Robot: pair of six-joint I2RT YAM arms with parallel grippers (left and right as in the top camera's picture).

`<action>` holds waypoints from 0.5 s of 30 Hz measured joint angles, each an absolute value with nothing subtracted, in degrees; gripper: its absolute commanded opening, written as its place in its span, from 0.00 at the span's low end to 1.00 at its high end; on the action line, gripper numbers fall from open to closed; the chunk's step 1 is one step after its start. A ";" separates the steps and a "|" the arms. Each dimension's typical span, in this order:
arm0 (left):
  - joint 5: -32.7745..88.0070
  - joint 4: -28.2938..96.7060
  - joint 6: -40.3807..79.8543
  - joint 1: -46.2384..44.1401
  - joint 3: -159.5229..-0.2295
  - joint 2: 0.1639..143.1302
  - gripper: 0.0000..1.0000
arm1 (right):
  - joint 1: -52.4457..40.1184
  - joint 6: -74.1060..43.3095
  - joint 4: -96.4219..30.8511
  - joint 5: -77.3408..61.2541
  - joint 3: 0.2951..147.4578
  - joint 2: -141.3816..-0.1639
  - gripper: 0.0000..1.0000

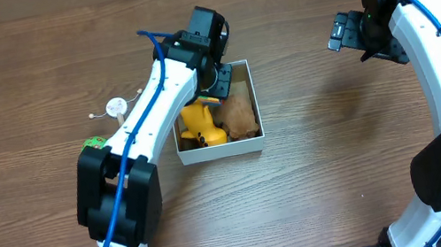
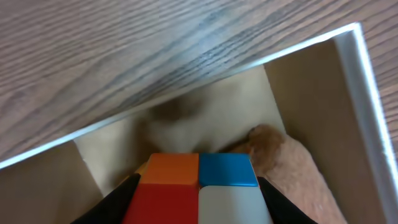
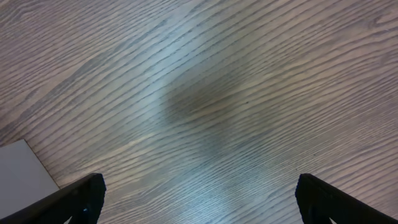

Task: Pack container
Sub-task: 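Carry the cube right over the white box and lower it in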

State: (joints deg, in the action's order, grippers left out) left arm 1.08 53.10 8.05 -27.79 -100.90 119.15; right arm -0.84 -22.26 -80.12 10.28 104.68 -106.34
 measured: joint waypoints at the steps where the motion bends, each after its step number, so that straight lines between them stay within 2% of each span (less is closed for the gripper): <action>1: 1.08 53.10 8.05 -27.79 -100.90 119.35 0.39 | -0.84 -22.26 -80.09 10.28 104.68 -106.34 1.00; 2: 1.08 53.12 8.05 -27.77 -100.90 119.48 0.39 | -0.84 -22.24 -80.09 10.28 104.68 -106.34 1.00; 3: 1.06 53.15 8.05 -27.77 -100.90 119.52 0.46 | -0.84 -22.26 -80.12 10.28 104.68 -106.34 1.00; 4: 1.06 53.19 8.08 -27.77 -100.90 119.52 0.58 | -0.84 -22.28 -80.12 10.28 104.68 -106.34 1.00; 5: 1.06 53.21 8.08 -27.79 -100.90 119.52 0.65 | -0.84 -22.26 -80.09 10.31 104.68 -106.34 1.00; 8: 1.06 53.91 8.49 -27.79 -100.90 119.52 0.71 | -0.84 -22.26 -80.12 10.28 104.68 -106.34 1.00; 15: 1.06 54.87 8.69 -27.79 -101.65 119.48 0.73 | -0.84 -22.28 -80.09 10.28 104.68 -106.34 1.00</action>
